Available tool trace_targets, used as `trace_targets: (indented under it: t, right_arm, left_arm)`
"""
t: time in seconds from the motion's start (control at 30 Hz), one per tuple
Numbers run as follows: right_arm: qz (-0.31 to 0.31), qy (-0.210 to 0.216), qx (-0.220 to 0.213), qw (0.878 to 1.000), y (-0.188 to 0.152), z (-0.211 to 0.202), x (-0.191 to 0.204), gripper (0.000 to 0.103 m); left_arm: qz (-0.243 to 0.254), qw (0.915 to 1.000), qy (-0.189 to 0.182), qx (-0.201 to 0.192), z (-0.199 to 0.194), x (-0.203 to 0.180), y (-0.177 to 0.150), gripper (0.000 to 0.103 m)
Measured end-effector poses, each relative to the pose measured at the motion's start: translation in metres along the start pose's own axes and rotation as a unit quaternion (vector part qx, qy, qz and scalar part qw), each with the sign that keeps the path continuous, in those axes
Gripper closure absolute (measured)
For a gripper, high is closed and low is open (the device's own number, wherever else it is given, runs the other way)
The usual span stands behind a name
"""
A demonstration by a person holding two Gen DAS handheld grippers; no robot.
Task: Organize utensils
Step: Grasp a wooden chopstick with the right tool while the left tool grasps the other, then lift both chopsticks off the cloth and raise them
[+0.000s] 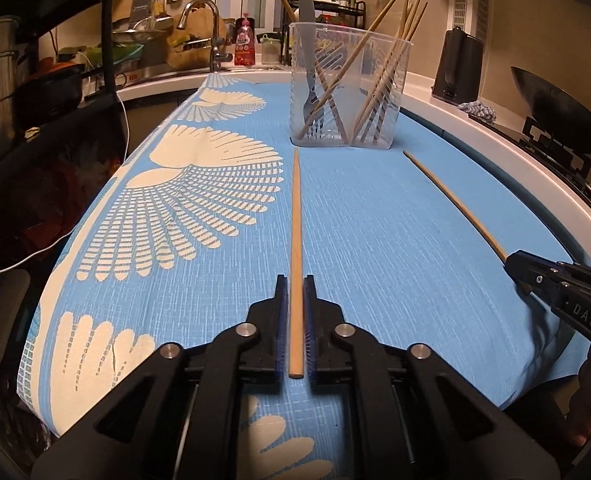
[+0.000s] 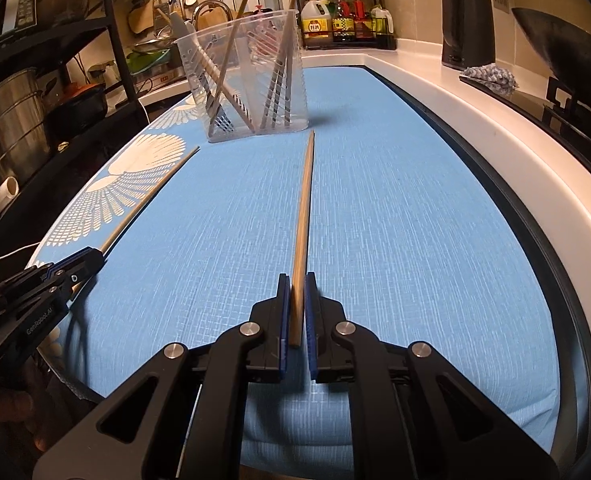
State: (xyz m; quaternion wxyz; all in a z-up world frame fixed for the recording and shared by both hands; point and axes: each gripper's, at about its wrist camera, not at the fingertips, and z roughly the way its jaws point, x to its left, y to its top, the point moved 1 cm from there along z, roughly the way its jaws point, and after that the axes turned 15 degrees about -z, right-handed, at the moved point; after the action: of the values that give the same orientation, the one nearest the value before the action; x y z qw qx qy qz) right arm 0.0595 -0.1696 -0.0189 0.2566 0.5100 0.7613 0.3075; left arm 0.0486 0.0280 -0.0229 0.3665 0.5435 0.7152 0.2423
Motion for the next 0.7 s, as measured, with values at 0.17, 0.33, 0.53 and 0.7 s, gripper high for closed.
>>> trace_targets:
  t: [0.17, 0.33, 0.53, 0.7]
  right_arm:
    - [0.006, -0.008, 0.0, 1.0, -0.001, 0.0, -0.008, 0.09]
    - [0.005, -0.013, -0.004, 1.0, 0.0, 0.002, -0.008, 0.09]
    - [0.001, -0.014, -0.008, 1.0, -0.001, 0.002, -0.007, 0.09]
    - [0.008, -0.02, -0.01, 1.0, -0.002, 0.001, -0.012, 0.096]
  left_arm:
    - [0.0, 0.9998, -0.001, -0.022, -0.005, 0.007, -0.007, 0.066]
    - [0.006, 0.9993, 0.001, -0.036, -0.006, 0.004, -0.01, 0.067]
    - [0.008, 0.9992, 0.0, -0.038, -0.004, 0.0, -0.01, 0.088]
    - [0.008, 0.9993, -0.001, -0.036, -0.004, -0.002, -0.009, 0.096]
